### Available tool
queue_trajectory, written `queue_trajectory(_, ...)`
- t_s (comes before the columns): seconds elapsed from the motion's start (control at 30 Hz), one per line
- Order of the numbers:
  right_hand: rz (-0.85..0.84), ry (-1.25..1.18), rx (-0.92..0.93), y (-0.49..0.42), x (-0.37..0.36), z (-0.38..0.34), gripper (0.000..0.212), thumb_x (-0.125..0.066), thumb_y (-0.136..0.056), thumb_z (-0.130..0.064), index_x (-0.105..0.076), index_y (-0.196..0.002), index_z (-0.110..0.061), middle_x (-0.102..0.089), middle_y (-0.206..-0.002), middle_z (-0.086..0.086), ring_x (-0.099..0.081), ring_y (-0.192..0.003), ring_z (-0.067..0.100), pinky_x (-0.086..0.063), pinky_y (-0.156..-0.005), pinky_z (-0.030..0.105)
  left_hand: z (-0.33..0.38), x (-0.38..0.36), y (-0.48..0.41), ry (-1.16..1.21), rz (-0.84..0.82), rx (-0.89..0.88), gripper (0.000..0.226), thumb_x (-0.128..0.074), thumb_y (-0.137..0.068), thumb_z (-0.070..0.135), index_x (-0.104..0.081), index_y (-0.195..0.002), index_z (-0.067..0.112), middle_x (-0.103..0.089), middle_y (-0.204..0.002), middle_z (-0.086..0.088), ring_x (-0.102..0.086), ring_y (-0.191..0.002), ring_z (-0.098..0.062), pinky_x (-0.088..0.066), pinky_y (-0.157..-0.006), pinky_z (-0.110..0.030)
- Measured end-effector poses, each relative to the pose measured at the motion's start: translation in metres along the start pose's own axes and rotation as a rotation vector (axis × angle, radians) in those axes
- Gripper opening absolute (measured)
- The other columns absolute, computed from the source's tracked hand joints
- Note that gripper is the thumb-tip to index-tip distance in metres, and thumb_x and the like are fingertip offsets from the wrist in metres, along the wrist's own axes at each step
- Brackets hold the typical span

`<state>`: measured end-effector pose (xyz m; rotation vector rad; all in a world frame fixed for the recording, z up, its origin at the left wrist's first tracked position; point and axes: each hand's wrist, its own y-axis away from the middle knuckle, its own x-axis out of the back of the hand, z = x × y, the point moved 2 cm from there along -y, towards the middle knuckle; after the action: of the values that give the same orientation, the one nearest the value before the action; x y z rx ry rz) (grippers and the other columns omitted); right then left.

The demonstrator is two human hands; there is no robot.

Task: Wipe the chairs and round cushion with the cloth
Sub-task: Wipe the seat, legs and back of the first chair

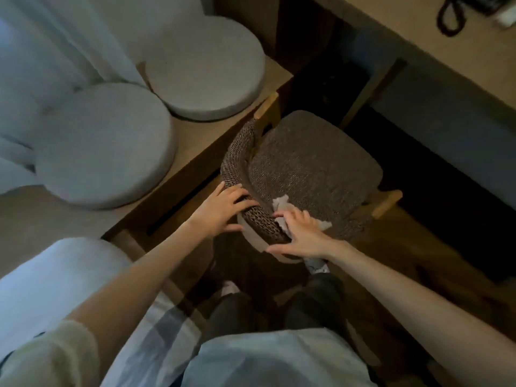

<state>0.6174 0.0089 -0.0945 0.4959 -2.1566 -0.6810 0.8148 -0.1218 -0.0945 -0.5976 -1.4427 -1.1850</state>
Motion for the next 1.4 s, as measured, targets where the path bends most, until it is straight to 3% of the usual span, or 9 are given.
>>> queue_trajectory(0.07,0.132,-0.041,-0.037,0.008,-0.014,-0.003,0.077,-0.058,-0.075,-0.074,-0.027,-0.137,-0.043,-0.026,-0.147,0.001,-0.021,-0.131,0.029,-0.025,-0.106,0.047,-0.001,-0.004,-0.002,-0.016,-0.011,-0.023,0.067,-0.058,-0.087,0.048,-0.031,-0.146,0.032,-0.036,-0.149,-0.008,-0.023,-0.143,-0.031,-0.015,-0.115,-0.056)
queue_trajectory(0.2,0.402,-0.068,-0.076,0.012,-0.036,-0.007,0.066,-0.059,-0.082,-0.064,-0.034,-0.139,-0.044,-0.04,-0.135,-0.001,-0.028,-0.122,0.027,-0.026,-0.102,0.042,0.004,-0.007,-0.012,-0.069,0.056,-0.092,0.061,-0.067,-0.084,0.04,-0.046,-0.139,0.025,-0.052,-0.135,-0.011,-0.04,-0.132,-0.039,-0.022,-0.11,-0.059)
queue_trajectory(0.33,0.503,0.065,-0.061,0.006,-0.048,-0.004,0.067,-0.065,-0.086,-0.045,-0.034,-0.145,-0.035,-0.049,-0.133,0.005,-0.038,-0.128,0.029,-0.029,-0.11,0.041,-0.005,-0.009,-0.021,-0.105,0.15,-0.187,0.056,-0.067,-0.084,0.04,-0.052,-0.135,0.022,-0.058,-0.127,-0.012,-0.049,-0.124,-0.037,-0.026,-0.109,-0.058)
queue_trajectory(0.47,0.517,0.163,-0.038,-0.001,-0.042,-0.004,0.065,-0.066,-0.086,-0.038,-0.038,-0.144,-0.029,-0.056,-0.129,0.008,-0.048,-0.125,0.029,-0.034,-0.105,0.039,-0.012,-0.013,-0.028,-0.152,0.084,-0.168,0.055,-0.051,-0.095,0.033,-0.031,-0.146,0.032,-0.045,-0.141,-0.005,-0.033,-0.136,-0.027,-0.007,-0.117,-0.047)
queue_trajectory(0.53,0.537,0.21,-0.02,0.0,-0.04,-0.007,0.063,-0.063,-0.087,-0.037,-0.039,-0.144,-0.027,-0.06,-0.121,0.01,-0.053,-0.116,0.029,-0.037,-0.099,0.037,-0.01,-0.013,-0.029,-0.167,0.082,-0.158,0.054,-0.045,-0.098,0.029,-0.026,-0.148,0.033,-0.043,-0.142,-0.005,-0.032,-0.137,-0.025,-0.005,-0.118,-0.044)
queue_trajectory(0.63,0.541,0.276,-0.026,0.005,-0.042,-0.01,0.061,-0.058,-0.089,-0.037,-0.038,-0.145,-0.027,-0.062,-0.115,0.009,-0.056,-0.111,0.028,-0.041,-0.096,0.037,-0.006,-0.01,-0.024,-0.157,0.109,-0.164,0.051,-0.042,-0.098,0.032,-0.029,-0.147,0.029,-0.046,-0.139,-0.006,-0.037,-0.133,-0.026,-0.013,-0.117,-0.041)
queue_trajectory(0.77,0.509,0.309,-0.009,0.016,-0.051,-0.014,0.059,-0.058,-0.089,-0.035,-0.04,-0.145,-0.024,-0.064,-0.111,0.008,-0.058,-0.107,0.028,-0.044,-0.091,0.037,0.003,-0.009,-0.007,-0.145,0.121,-0.181,0.049,-0.046,-0.098,0.034,-0.035,-0.145,0.025,-0.05,-0.132,-0.004,-0.047,-0.118,-0.022,-0.033,-0.102,-0.034)
queue_trajectory(1.1,0.393,0.466,0.09,0.029,-0.11,-0.08,0.056,-0.052,-0.092,-0.033,-0.04,-0.145,-0.021,-0.069,-0.105,0.008,-0.065,-0.092,0.026,-0.045,-0.07,0.033,0.003,-0.034,0.094,-0.071,0.094,-0.072,0.044,-0.054,-0.095,0.026,-0.047,-0.139,0.024,-0.052,-0.132,-0.003,-0.047,-0.12,-0.022,-0.033,-0.102,-0.033)
queue_trajectory(1.4,0.278,0.442,0.257,0.025,-0.178,-0.169,0.05,-0.054,-0.09,-0.027,-0.05,-0.136,-0.01,-0.07,-0.101,0.016,-0.066,-0.092,0.033,-0.048,-0.07,0.036,-0.021,-0.06,0.207,0.012,0.021,0.071,0.044,-0.049,-0.097,0.021,-0.045,-0.141,0.024,-0.047,-0.138,-0.001,-0.038,-0.129,-0.018,-0.027,-0.108,-0.029)
